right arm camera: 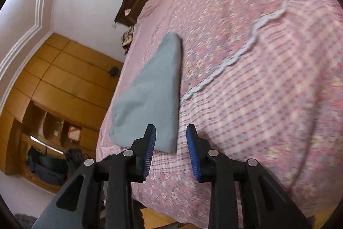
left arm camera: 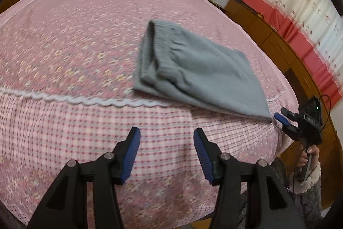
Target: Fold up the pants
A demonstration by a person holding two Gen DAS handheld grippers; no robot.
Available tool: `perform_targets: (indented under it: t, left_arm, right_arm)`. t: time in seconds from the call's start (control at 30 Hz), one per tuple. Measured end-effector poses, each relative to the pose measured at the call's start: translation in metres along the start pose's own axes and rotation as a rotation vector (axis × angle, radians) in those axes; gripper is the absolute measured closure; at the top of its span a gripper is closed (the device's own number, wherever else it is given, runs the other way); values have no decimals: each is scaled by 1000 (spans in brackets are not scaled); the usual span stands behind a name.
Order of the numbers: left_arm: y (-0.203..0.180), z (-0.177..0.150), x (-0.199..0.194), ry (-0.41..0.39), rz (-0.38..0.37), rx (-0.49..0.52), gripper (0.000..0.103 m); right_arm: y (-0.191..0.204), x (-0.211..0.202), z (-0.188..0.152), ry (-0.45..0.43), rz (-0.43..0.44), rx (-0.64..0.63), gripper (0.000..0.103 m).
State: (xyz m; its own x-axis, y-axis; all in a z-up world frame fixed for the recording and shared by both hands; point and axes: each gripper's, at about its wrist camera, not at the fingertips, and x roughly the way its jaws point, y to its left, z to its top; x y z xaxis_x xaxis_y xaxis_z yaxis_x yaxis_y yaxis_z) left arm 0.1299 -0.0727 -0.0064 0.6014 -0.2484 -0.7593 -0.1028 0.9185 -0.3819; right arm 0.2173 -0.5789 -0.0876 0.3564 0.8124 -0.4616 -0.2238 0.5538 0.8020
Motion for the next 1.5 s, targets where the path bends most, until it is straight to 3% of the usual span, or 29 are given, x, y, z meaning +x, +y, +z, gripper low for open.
perform_targets:
  t: [0.3, 0.4, 0.47, 0.53, 0.7, 0.9, 1.07, 1.2, 1.3, 1.37, 1.4, 1.5]
  left_arm:
    - [21, -4, -23, -34, 2, -8, 48]
    - [29, -6, -27, -33, -9, -16, 48]
    - [29, -7, -21, -13, -6, -28, 48]
    - [27, -10, -16, -8, -10, -35, 48]
    - [16, -16, -13, -10, 4, 0, 48]
    - [19, -21, -17, -9, -5, -4, 48]
    - [31, -26, -26, -4, -5, -5, 48]
    - [43, -29, -32, -11, -17, -19, 48]
    - [48, -30, -35, -2, -3, -43, 48]
    - [46, -29, -40, -16, 5, -35, 48]
    - [43, -29, -44, -23, 6, -23, 47]
    - [37, -31, -52, -32, 21, 1, 47]
  right_arm:
    - [-9, 5, 0, 37, -26, -3, 71]
    - [-3, 14, 4, 47, -27, -36, 61]
    - [-1, 16, 4, 47, -19, -49, 49]
    - [4, 21, 8, 56, -26, -64, 46]
    - [25, 29, 21, 55, 19, -102, 46]
    - [23, 64, 23, 145, -59, -125, 46]
    - [28, 67, 9, 222, 27, -88, 46]
    - [26, 68, 4, 214, 30, -67, 46]
    - [20, 73, 8, 192, 48, 10, 57]
    - [13, 76, 11, 184, 26, 36, 78]
    - [10, 77, 12, 178, 9, 44, 84]
    - [9, 74, 10, 157, 0, 67, 90]
